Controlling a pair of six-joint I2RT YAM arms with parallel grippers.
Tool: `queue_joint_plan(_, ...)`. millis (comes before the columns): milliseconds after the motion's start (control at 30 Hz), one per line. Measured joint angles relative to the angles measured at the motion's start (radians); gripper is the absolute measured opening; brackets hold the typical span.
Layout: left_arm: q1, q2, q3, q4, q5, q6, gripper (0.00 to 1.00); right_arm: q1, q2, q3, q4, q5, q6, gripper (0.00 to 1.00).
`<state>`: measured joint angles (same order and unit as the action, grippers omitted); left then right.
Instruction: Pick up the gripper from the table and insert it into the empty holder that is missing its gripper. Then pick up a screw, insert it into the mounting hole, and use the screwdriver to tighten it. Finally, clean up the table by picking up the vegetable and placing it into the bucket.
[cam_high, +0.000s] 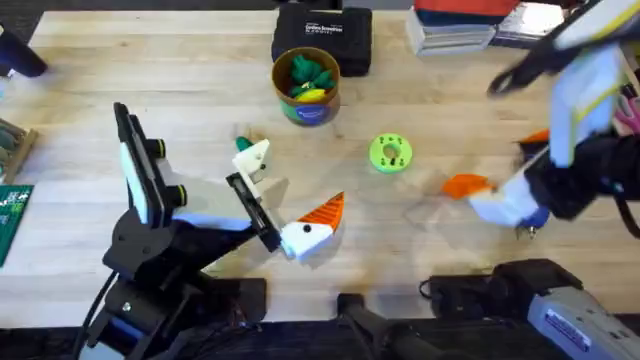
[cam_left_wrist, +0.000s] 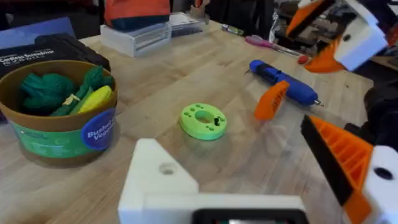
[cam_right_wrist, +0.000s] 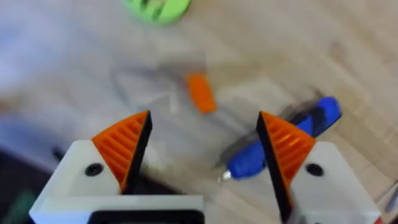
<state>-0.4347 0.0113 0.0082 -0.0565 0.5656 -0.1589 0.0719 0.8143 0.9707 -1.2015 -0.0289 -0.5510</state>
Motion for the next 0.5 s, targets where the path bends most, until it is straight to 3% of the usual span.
queue_joint_plan(133,0.000,0.000,0.000,0.000,0.000,0.000,0.985,0.000,0.061,-0.001,-0.085,0.014,-0.128,0.994)
queue_joint_plan(500,0.000,0.000,0.000,0.000,0.001,0.000,0.985,0.000,0.306,-0.034,0.017,0.014,-0.192,0.994)
